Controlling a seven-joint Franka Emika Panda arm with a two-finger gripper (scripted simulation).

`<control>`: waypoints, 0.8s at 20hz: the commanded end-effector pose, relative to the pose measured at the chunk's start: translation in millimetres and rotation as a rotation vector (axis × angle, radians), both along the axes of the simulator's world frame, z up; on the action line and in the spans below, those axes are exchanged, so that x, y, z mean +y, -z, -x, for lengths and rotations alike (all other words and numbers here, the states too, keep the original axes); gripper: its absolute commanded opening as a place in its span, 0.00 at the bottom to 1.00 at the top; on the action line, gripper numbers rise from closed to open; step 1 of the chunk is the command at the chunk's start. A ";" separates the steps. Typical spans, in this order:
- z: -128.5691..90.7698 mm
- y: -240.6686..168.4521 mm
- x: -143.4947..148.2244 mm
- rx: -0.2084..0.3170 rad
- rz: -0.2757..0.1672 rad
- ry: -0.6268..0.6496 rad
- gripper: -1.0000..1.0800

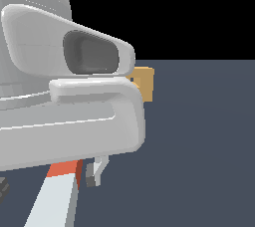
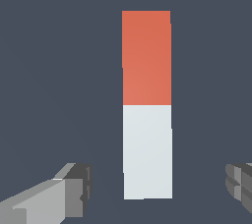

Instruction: Insert the peg into the horizontal hole in a box.

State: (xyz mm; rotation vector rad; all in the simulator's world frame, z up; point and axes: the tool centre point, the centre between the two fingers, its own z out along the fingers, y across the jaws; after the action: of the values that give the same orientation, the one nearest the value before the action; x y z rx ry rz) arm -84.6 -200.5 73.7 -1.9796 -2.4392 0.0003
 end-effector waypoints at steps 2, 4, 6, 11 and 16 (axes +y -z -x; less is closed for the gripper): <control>1.2 3.5 -7.6 0.000 0.000 -0.008 0.96; 1.0 4.1 -9.3 0.000 0.000 -0.009 0.96; 1.3 3.8 -8.7 0.000 0.000 -0.007 0.96; 1.5 12.1 -8.8 0.000 0.000 -0.007 0.96; 1.8 35.5 -8.6 0.000 0.000 -0.008 0.96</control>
State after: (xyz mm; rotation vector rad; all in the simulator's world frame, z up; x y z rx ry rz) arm -86.0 -209.4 46.2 -1.9704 -2.4476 -0.0002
